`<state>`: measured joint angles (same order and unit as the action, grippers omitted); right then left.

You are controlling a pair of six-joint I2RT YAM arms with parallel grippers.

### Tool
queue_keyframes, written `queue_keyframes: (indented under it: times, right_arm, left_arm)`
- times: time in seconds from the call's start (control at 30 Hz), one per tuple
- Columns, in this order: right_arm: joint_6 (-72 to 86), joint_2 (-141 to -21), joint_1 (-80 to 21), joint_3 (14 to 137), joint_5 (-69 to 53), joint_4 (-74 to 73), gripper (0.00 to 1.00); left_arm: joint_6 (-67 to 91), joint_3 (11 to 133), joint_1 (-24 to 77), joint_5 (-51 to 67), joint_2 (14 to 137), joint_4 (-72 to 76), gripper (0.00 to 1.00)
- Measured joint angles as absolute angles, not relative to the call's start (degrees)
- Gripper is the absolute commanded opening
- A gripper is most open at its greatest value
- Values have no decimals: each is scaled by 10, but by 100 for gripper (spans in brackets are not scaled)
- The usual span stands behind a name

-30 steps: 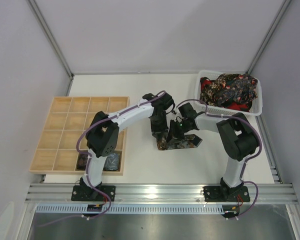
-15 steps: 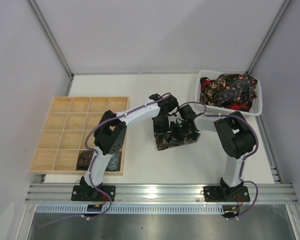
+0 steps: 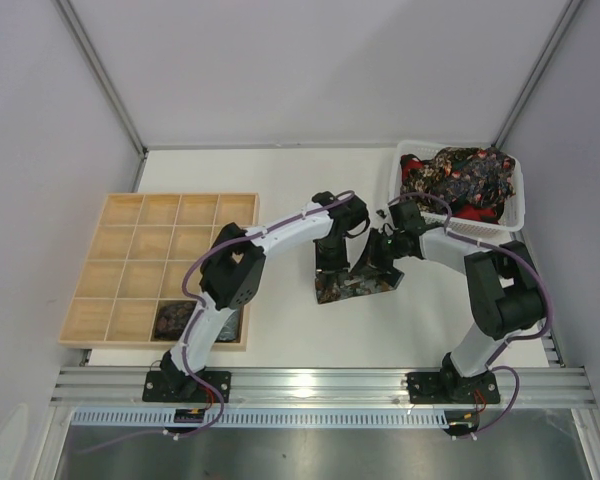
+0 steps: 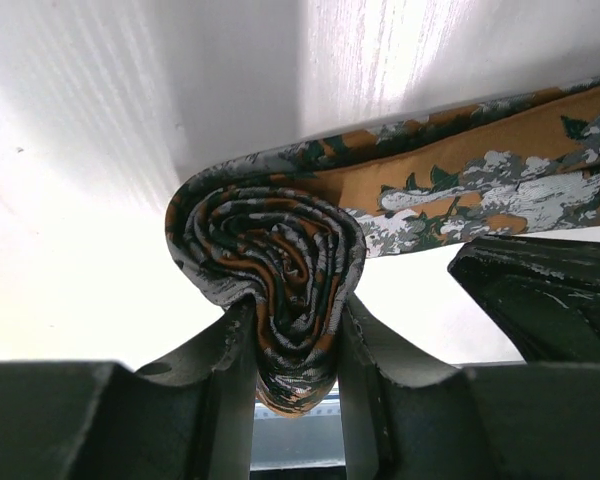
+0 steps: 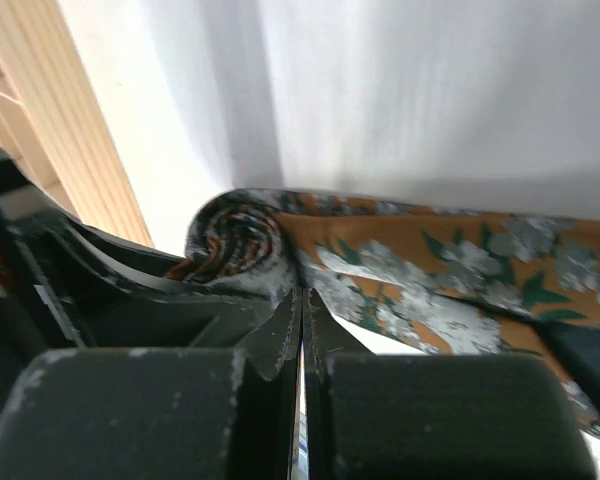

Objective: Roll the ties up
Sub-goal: Roll the tie

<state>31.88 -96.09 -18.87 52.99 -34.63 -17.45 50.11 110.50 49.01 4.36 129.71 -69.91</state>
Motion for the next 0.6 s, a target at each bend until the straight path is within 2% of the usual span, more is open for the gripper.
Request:
queue_keyframes:
  times: [0.07,0.1,0.13,0.17,0.2,0.37,0.4,0.6]
  right_arm:
    - [319,-961,-183,518,-346,-171,0]
    - [319,-962,-181,514,-346,-170,0]
    - [319,-963,-178,510,-346,-171,0]
    - [319,-965,-174,507,-346,-170,0]
    - [319,-966,-172,505,-346,-170,0]
    - [313,-966,-158,499,-347,-170,0]
    - [312,-966,-156,498,-348,-170,0]
    - [309,-966,-151,498,-350,-170,0]
  left_arm:
    - [500,1116,490,47,1307,-705,0]
    - [500,1119,490,49,1310,-707,4]
    - [499,1120,490,49,1310,-707,11]
    - [499,1120,490,49,1310,-707,26]
    - [497,1120,490,50,1310,-706,34]
    - [492,1085,490,60,1292,-674,54]
    - [490,1074,491,63,1286,-665,61]
    - [488,1043,493,78,1277,-633,70]
